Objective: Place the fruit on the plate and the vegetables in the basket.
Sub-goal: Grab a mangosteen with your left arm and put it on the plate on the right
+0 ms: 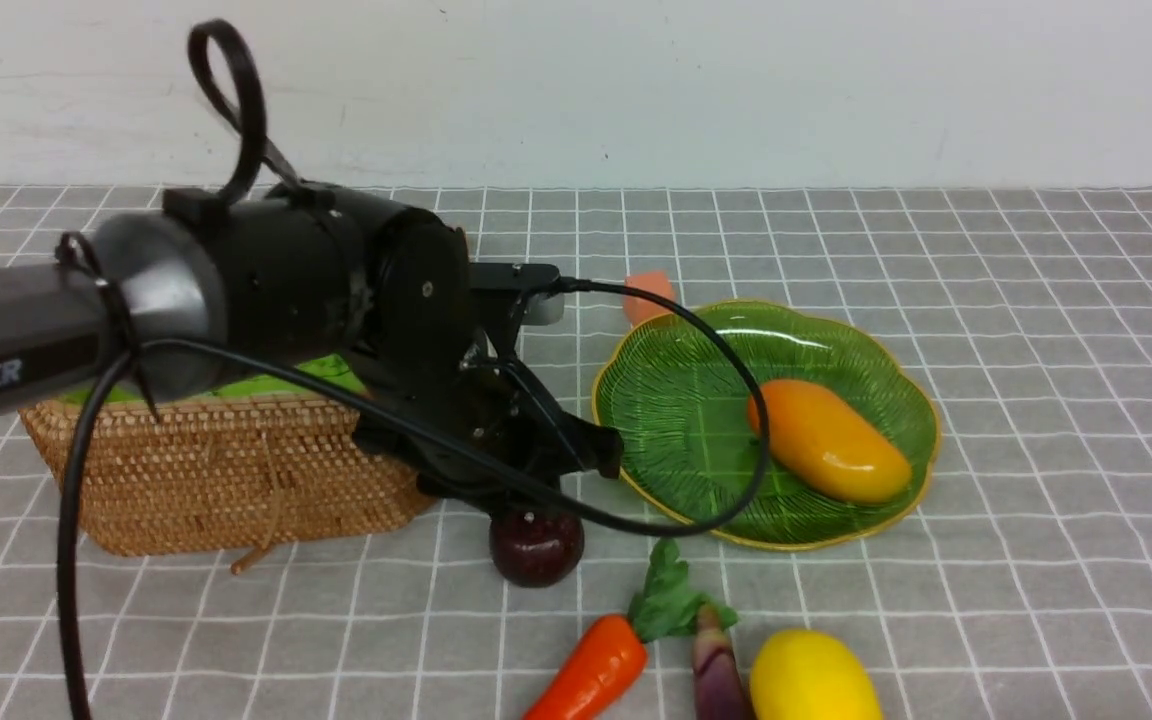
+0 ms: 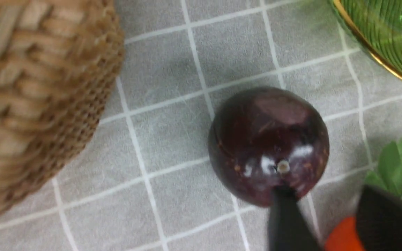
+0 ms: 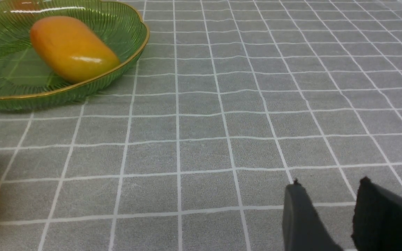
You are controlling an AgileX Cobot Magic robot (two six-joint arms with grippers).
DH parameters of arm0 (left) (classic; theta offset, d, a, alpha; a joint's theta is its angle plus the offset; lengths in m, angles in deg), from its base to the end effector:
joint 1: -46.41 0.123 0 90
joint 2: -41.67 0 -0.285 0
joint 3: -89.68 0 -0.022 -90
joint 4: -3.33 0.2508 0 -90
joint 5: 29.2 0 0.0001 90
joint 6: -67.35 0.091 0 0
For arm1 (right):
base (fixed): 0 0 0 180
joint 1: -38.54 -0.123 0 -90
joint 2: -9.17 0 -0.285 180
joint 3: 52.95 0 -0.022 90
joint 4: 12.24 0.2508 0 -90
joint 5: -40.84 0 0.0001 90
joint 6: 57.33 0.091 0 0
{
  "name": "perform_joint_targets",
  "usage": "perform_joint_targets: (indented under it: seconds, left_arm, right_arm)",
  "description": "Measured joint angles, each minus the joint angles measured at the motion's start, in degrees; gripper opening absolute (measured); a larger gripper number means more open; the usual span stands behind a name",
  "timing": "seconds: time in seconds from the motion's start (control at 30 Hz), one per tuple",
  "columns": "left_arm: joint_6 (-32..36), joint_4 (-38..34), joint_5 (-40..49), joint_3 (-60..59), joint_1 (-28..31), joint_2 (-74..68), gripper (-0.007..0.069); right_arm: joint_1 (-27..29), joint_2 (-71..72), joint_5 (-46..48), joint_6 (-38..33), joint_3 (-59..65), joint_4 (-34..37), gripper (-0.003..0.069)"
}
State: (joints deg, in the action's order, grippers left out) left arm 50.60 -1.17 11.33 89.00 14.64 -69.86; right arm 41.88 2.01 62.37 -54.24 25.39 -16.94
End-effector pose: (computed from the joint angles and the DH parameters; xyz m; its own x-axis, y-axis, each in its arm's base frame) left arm 0.3264 -0.2076 0.2329 -0.8970 0.1504 -0.4156 0.2518 0.9467 -0.2009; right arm 0.0522 -0.0058 0.1735 -0.2932 -0.0053 -0.9561 0.0804 0.9963 -0.0302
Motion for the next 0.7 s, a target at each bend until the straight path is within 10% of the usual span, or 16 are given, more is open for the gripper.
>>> perform_joint_targets:
  seconds: [0.07, 0.2, 0.7]
  left_arm:
    - [-0.5, -0.1, -2.1, 0.0, 0.0, -1.8, 0.0527]
    - [-1.0, -0.2, -5.2, 0.0, 0.0, -5.8, 0.0652]
    - [0.4, -0.3, -2.5, -0.1, 0.0, -2.3, 0.054]
  right_arm:
    - [0.0, 0.0, 0.0, 0.0, 0.0, 0.0, 0.024]
    - [0.0, 0.0, 0.0, 0.0, 0.0, 0.0, 0.024]
    - [0.0, 0.0, 0.0, 0.0, 0.0, -0.1, 0.024]
